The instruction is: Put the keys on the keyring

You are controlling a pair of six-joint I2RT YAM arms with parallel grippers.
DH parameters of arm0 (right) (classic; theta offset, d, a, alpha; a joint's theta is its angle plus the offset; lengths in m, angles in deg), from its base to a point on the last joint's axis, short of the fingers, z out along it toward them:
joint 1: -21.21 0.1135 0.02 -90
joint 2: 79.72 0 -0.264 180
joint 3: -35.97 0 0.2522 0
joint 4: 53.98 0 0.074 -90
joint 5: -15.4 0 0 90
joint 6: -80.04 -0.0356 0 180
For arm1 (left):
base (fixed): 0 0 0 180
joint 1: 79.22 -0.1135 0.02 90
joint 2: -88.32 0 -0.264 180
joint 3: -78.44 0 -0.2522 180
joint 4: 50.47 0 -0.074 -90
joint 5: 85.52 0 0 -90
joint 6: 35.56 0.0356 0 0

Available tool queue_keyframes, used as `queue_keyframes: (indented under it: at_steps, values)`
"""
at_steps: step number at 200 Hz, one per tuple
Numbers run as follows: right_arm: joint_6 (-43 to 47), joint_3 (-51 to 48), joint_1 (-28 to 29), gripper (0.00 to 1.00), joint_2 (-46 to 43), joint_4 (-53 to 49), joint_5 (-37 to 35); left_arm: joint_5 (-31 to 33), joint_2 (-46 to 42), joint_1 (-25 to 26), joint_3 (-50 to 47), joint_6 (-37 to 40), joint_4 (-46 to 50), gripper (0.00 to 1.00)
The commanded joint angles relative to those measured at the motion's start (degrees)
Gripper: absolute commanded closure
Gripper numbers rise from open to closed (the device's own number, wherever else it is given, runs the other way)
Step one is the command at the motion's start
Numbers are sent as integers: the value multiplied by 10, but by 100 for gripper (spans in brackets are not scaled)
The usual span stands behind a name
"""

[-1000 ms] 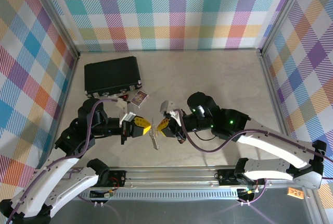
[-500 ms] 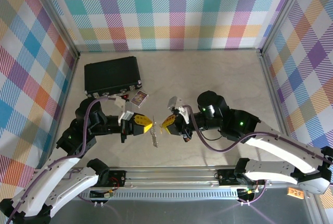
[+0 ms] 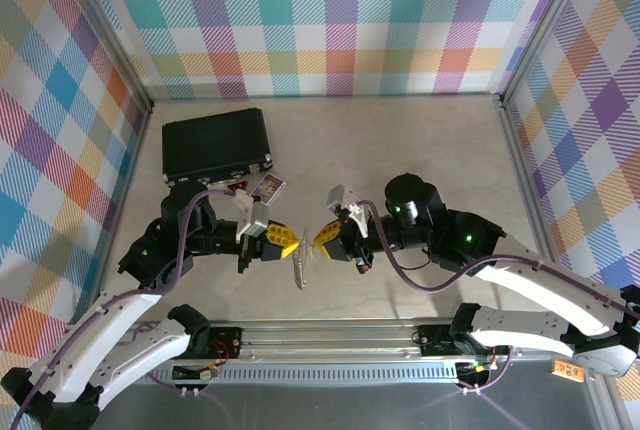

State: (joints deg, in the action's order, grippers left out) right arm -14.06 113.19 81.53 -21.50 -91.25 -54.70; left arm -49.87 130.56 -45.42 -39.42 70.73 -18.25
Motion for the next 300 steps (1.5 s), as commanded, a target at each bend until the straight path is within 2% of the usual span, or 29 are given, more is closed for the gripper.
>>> queue_keyframes:
  at_steps: [1, 216, 300]
  values:
    - [-6, -6, -2, 100, -5, -1, 16, 0, -15, 4, -1, 23, -17, 100]
    - [14, -1, 3, 100, 23, 19, 16, -7, -16, 4, -10, 20, -20, 100]
    - [20, -4, 6, 100, 22, 22, 10, 19, -17, 5, -10, 11, -30, 100]
